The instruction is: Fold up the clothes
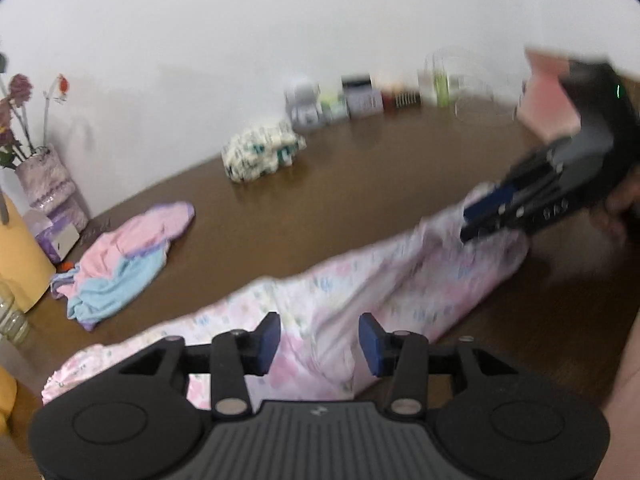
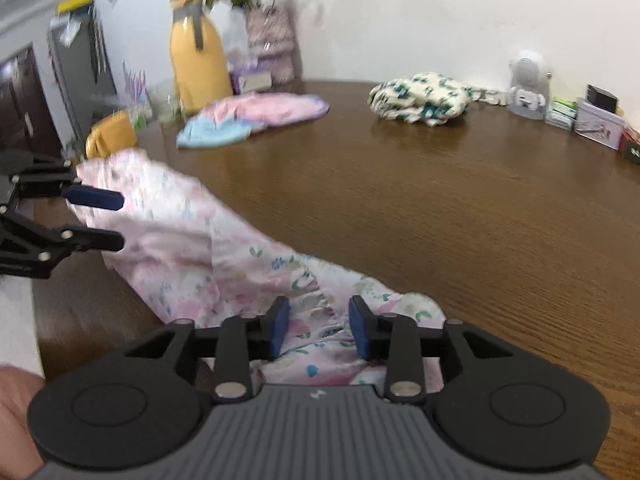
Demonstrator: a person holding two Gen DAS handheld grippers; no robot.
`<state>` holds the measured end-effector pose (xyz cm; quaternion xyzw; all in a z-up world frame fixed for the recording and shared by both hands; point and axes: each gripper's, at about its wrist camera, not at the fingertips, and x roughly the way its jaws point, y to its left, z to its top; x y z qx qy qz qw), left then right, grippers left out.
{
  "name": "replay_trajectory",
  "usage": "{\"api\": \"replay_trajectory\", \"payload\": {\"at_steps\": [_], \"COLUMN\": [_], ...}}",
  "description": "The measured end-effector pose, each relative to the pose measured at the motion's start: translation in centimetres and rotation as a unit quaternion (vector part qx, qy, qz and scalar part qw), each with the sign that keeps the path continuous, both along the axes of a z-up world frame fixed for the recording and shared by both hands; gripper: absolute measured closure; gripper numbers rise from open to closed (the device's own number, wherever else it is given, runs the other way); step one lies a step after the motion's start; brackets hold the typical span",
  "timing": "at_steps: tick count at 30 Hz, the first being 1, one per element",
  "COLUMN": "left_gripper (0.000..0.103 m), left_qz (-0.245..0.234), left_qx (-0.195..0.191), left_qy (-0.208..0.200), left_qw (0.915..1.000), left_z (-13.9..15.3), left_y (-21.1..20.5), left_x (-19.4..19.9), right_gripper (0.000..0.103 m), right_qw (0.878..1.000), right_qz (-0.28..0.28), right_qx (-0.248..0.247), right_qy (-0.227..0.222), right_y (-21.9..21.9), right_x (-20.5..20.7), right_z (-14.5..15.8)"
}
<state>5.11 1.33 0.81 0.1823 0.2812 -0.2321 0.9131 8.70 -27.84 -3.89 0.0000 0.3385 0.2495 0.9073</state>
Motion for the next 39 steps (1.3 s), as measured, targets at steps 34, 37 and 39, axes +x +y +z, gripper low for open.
{"api": "replay_trajectory", "payload": {"at_steps": [34,37,39], "left_gripper": [0.101,0.101,0.093], "left_qz": [0.240,0.252,0.256], "left_qx": [0.015,0.013,0.010], "left_qy": [0.021,0.034,0.042], "left_qw": [0.9706,0.9672,0.9656], "left_z": [-1.8,-2.4,-2.7], "left_y": [18.1,18.6,18.6], "left_x": [6.3,6.5,6.4], "right_gripper": [0.060,0.060,0.059], "right_qw": [0.989,0.991,0.992], "right_qz": [0.079,0.075,0.075], "right_qx": [-0.122,-0.108,-0.106], "right_qy": [-0.004,0.002,0.002], "right_y": [11.9,11.4,11.3], "right_x": [1.7,1.7,1.7], "right_z": [-0.6,-0.7,-0.7]}}
